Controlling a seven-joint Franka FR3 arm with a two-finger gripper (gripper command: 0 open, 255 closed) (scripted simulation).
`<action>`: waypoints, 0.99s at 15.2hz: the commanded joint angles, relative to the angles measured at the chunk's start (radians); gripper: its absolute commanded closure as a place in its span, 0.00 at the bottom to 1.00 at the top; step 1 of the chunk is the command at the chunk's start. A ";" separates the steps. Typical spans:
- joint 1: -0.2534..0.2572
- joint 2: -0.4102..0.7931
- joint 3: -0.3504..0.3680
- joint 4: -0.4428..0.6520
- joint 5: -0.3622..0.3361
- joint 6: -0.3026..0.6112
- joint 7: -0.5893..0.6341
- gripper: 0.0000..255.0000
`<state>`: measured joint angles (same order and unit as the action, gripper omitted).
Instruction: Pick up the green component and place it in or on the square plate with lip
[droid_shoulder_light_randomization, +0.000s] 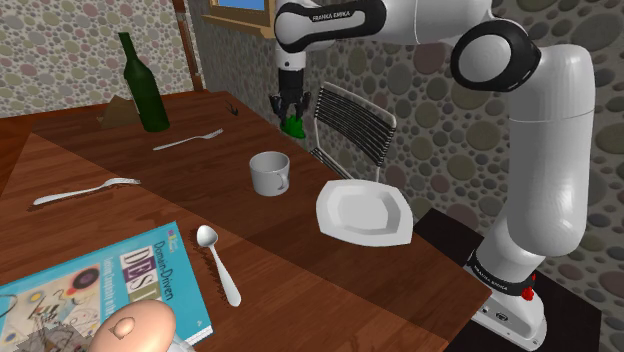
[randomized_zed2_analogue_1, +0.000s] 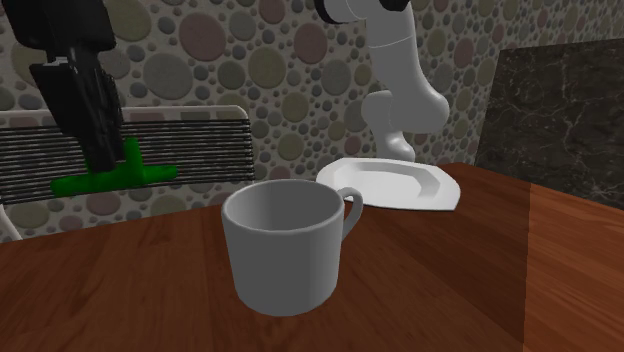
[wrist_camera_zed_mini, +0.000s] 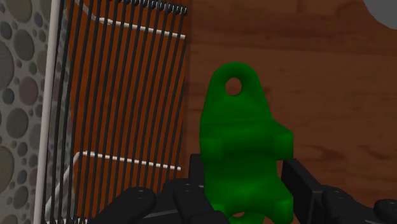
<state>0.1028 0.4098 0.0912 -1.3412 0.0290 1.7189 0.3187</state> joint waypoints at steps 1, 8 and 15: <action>0.001 0.002 0.000 0.030 0.000 -0.029 0.002 1.00; 0.015 -0.220 0.016 -0.258 0.018 0.041 0.032 1.00; 0.043 -0.485 0.045 -0.586 0.051 0.108 0.078 1.00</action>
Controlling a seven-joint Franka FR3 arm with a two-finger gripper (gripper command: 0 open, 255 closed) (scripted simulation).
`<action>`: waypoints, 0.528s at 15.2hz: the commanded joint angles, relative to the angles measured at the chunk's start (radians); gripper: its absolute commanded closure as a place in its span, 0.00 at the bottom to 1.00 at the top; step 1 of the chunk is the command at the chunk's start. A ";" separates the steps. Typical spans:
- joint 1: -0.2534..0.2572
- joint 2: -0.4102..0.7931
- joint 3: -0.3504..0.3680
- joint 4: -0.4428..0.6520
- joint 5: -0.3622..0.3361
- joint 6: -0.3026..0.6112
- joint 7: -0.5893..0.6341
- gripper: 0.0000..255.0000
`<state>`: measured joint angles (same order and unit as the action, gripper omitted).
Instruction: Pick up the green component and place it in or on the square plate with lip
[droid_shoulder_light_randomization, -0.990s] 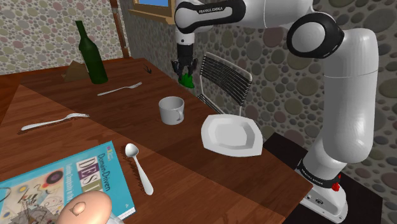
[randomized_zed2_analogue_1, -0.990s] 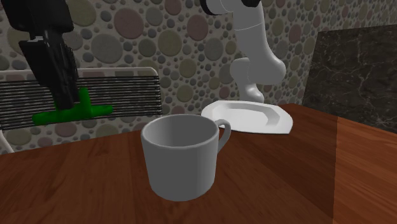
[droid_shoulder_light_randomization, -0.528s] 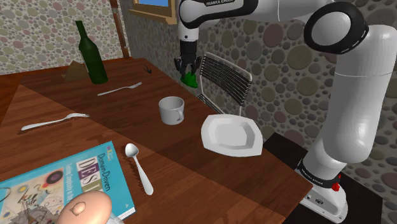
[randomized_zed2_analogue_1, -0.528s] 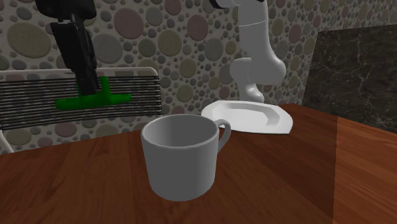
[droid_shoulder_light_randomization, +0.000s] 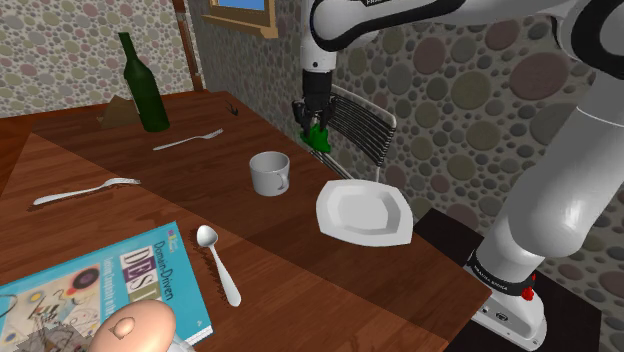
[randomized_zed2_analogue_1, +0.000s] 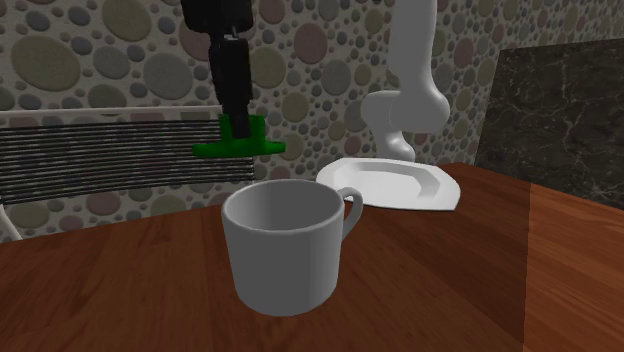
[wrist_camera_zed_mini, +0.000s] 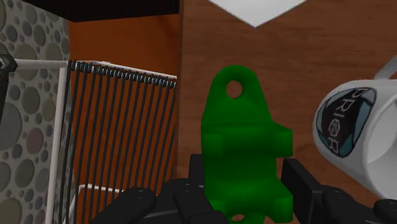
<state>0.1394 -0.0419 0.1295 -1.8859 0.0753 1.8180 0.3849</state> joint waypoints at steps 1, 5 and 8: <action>0.011 -0.069 0.011 -0.081 0.011 0.014 0.019 1.00; 0.034 -0.211 0.033 -0.226 0.038 0.022 0.050 1.00; 0.054 -0.315 0.051 -0.322 0.061 0.017 0.076 1.00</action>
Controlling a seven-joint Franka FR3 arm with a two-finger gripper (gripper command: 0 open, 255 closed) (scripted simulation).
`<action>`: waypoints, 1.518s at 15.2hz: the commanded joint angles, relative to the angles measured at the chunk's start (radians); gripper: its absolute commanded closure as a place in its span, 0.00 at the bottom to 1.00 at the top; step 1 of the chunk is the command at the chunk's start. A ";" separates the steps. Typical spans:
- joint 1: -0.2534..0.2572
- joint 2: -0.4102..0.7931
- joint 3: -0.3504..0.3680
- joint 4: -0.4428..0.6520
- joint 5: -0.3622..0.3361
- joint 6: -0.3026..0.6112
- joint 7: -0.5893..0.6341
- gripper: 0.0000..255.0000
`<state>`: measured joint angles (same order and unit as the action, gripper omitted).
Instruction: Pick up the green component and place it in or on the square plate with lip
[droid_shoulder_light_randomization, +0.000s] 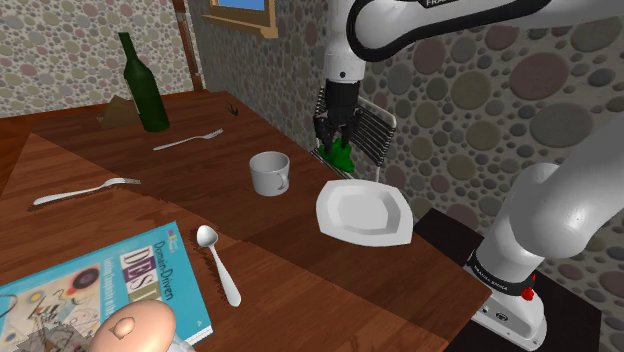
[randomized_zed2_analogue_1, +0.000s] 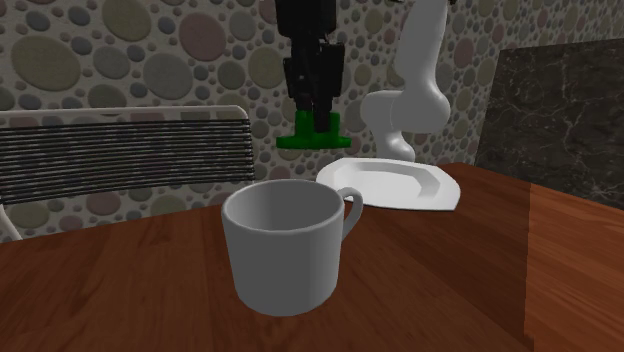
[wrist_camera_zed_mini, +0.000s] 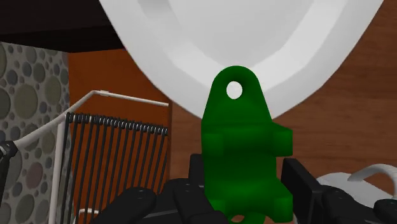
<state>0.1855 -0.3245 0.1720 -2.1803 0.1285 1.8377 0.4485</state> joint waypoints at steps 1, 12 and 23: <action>0.016 -0.067 0.015 -0.057 0.017 -0.006 0.022 1.00; 0.087 -0.314 0.073 -0.279 0.095 -0.020 0.101 1.00; 0.094 -0.283 0.097 -0.413 0.116 0.144 0.089 1.00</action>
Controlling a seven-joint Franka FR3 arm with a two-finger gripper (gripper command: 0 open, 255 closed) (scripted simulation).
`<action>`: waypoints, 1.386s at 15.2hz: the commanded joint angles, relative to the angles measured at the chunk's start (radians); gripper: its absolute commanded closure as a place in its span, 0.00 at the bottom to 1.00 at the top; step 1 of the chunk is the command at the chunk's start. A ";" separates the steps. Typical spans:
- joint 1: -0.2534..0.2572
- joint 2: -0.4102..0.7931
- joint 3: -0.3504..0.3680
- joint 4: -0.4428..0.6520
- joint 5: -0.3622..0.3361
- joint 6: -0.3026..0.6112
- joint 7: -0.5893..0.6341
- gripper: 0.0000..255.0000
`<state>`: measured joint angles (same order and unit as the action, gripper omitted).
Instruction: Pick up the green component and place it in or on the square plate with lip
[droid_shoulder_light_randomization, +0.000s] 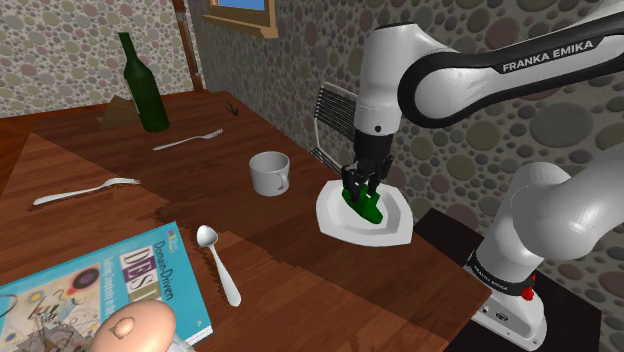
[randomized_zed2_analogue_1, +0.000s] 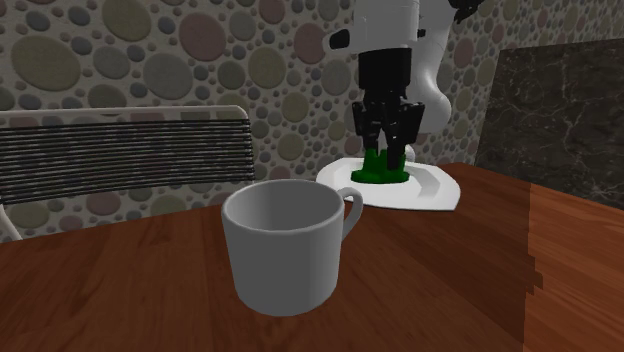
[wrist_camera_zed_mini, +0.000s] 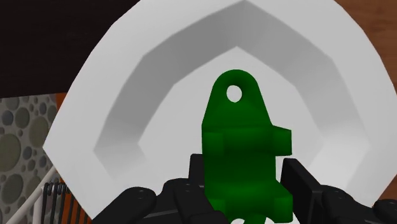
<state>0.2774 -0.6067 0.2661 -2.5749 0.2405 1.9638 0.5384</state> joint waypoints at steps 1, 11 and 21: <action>0.002 -0.001 0.003 -0.018 0.004 0.018 -0.001 1.00; 0.002 -0.001 0.002 -0.018 0.004 0.018 -0.001 0.00; -0.007 -0.027 -0.022 0.090 -0.017 -0.117 0.003 0.00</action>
<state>0.2707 -0.6317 0.2454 -2.4874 0.2238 1.8521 0.5414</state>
